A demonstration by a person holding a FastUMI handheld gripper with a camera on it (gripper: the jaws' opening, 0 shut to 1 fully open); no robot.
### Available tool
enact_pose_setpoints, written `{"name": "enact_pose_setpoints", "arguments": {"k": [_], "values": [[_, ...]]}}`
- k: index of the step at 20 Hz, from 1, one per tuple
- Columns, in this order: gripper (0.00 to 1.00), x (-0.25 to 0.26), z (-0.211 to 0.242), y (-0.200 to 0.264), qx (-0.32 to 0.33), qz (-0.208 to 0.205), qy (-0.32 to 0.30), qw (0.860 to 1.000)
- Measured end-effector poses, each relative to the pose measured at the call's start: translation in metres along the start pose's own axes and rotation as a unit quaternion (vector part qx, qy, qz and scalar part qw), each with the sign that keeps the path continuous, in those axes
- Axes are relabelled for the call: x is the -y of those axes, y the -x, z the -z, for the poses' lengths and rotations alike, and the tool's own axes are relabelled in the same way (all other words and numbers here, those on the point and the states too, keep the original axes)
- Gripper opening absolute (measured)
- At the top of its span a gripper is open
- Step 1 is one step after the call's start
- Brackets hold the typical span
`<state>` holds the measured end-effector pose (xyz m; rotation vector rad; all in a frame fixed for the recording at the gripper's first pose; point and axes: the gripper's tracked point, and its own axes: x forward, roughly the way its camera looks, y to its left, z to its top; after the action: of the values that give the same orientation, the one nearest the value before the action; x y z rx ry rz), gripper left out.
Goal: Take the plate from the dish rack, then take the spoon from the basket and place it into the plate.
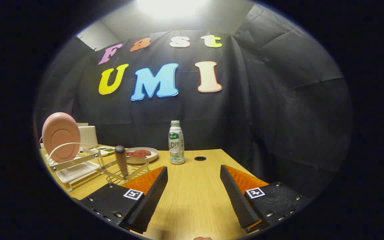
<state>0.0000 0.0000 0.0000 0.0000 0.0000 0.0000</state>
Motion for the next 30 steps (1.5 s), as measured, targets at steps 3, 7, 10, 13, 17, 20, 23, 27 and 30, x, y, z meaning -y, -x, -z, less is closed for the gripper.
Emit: {"name": "enact_pose_setpoints", "arguments": {"k": [3,7,10,13,17,20,23,27,30], "values": [[0.96,0.033,-0.023,-0.002,0.011,0.040,0.012,0.999],[0.96,0.067,-0.053,0.030,0.014,0.080,0.034,0.996],[0.96,0.070,-0.076,0.069,0.009,0.101,0.035,0.994],[0.96,0.051,-0.096,0.109,0.001,0.107,0.033,0.994],[0.96,-0.003,-0.123,0.148,-0.012,0.082,0.028,0.996],[0.96,-0.053,-0.142,0.163,-0.015,0.051,0.022,0.998],[0.96,-0.104,-0.161,0.165,-0.016,0.016,0.015,1.000],[0.96,-0.171,-0.189,0.156,-0.011,-0.036,0.006,0.999],[0.96,-0.218,-0.206,0.143,-0.010,-0.074,0.002,0.997]]}}
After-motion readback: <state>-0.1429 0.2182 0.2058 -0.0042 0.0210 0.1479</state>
